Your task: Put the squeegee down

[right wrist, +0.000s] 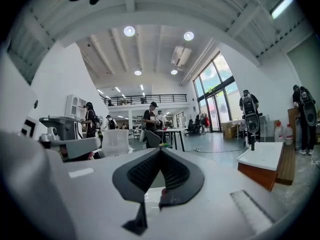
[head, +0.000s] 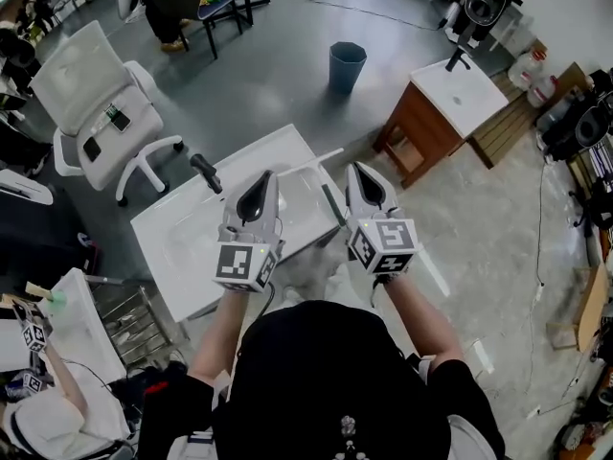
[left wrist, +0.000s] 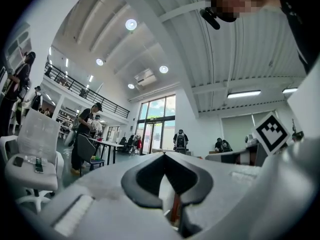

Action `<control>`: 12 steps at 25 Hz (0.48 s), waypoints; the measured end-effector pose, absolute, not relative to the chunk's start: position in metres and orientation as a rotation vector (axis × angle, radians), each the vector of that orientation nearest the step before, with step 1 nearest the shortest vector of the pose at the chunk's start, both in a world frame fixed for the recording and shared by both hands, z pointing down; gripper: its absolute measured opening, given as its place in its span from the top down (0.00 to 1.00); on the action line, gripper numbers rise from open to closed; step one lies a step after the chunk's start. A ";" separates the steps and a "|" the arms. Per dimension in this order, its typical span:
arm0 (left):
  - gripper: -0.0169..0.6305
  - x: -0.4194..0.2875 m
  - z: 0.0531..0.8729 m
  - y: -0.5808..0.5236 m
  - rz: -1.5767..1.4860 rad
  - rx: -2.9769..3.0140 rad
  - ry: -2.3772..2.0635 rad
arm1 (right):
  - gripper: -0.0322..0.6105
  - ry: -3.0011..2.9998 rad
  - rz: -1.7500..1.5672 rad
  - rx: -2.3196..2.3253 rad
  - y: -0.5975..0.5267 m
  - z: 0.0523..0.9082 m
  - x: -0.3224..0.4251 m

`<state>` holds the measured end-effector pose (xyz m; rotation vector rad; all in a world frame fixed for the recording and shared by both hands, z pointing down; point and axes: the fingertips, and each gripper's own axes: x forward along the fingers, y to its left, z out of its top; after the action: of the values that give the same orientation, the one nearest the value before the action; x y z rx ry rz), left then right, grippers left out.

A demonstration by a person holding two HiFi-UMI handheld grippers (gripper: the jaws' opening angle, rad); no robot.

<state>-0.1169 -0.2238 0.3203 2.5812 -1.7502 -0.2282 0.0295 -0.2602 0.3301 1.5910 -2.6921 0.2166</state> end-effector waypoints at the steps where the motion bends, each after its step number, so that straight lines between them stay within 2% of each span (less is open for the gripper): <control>1: 0.97 -0.116 0.316 -0.224 -0.227 2.592 -1.750 | 0.95 -2.705 0.203 1.595 -0.258 0.324 0.030; 12: 0.97 -0.110 0.280 -0.219 -0.216 2.683 -1.753 | 0.95 -2.822 0.072 1.610 -0.239 0.271 0.036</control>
<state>-0.1103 -0.2190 0.2800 2.6830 -1.7533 -0.2162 0.0360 -0.2390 0.2712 1.6096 -2.8220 0.0722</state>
